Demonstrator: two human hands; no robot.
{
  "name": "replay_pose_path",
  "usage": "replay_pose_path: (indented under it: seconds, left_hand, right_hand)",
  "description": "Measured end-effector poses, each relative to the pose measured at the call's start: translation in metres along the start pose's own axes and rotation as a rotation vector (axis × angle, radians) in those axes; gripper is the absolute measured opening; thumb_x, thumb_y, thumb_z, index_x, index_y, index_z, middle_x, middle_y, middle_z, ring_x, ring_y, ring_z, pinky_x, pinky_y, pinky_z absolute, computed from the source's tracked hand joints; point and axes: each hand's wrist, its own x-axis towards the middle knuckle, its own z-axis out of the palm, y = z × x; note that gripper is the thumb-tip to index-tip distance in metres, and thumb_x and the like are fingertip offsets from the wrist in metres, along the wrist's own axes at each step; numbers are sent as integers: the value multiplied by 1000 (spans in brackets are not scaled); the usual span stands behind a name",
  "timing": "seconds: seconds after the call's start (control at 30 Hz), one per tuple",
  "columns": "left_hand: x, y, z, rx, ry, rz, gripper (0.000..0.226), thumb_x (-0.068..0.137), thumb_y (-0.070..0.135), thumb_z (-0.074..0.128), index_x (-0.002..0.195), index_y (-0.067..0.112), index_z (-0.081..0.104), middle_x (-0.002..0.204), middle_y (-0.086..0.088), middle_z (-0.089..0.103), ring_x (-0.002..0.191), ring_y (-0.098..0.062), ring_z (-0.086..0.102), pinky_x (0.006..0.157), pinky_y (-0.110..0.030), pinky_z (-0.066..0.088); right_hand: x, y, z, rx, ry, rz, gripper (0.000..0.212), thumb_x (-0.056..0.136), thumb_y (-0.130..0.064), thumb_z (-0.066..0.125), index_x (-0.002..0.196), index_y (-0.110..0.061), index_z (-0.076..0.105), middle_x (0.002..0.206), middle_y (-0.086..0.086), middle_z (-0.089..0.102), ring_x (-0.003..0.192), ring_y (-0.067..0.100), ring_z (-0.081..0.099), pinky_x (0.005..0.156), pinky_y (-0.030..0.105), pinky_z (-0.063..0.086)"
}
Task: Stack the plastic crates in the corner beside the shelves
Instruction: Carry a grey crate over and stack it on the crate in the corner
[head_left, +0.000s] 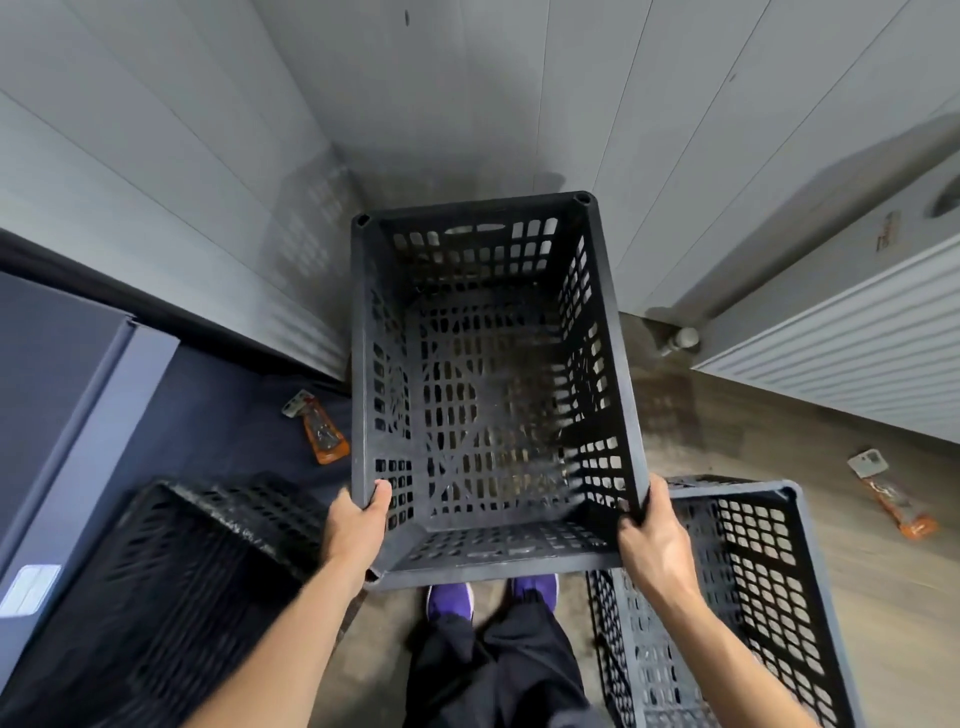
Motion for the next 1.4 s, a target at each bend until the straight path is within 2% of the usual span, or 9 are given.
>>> replay_pose_path:
  seconds: [0.13,0.23,0.33,0.43,0.53,0.6,0.67,0.9,1.4]
  left_hand:
    - [10,12,0,-40,34,45,40,97,41,58,129,21,45,118,-4,60,98,-26,61,89,-41,51]
    - [21,18,1,-48,55,93,44,97,42,57,136,24,49,118,2,61,96,-21,56,87,-38,48]
    - [40,28,1,-85,18,107,38,95,43,59,130,28,57,117,-1,64,107,-30,63,94,-47,52]
    - [51,42,3,-141,-2,175,27,96,33,60,123,34,62,101,0,65,97,-33,66,87,-48,56]
    - [44,42,4,-183,-5,245,25,97,28,59,118,42,63,100,4,65,95,-30,65,89,-48,55]
    - [38,38,3,-203,-1,261,18,96,29,60,99,47,62,92,9,63,94,-27,65,90,-49,55]
    - [38,41,-2,-246,-8,281,23,96,31,61,88,52,61,84,15,61,89,-22,64,89,-48,55]
    - [65,76,-3,-230,-63,307,32,98,28,58,129,37,62,114,3,65,106,-23,62,96,-49,53]
    - [70,55,-2,-150,-31,274,31,96,37,58,125,46,59,114,8,64,102,-26,65,92,-50,54]
  right_hand:
    - [15,-11,0,-154,0,88,24,88,-24,54,109,-36,51,86,-5,64,84,26,59,72,36,42]
    - [28,-17,5,-156,50,23,27,88,-24,54,113,-32,59,88,-6,66,80,21,59,66,34,41]
    - [40,-25,9,-66,109,-5,37,88,-22,56,122,-37,59,88,-16,68,81,15,63,71,34,48]
    - [47,-35,14,-76,185,-42,43,90,-24,58,128,-43,52,91,-11,68,85,23,64,75,35,46]
    - [46,-40,14,-55,243,-56,19,93,-28,59,111,-34,60,86,-8,70,83,24,65,70,34,46]
    - [41,-38,12,-50,267,-83,4,95,-32,60,99,-32,58,78,-10,68,75,19,65,62,31,43]
    - [37,-38,11,-41,293,-138,9,96,-33,60,91,-29,54,71,-9,65,68,13,62,57,27,40]
    - [60,-63,11,-80,256,-109,5,96,-20,59,97,-24,55,81,-3,66,79,27,65,71,36,46]
    - [54,-53,14,-104,221,-105,7,99,-14,56,98,-19,51,79,1,67,70,21,65,59,31,48]
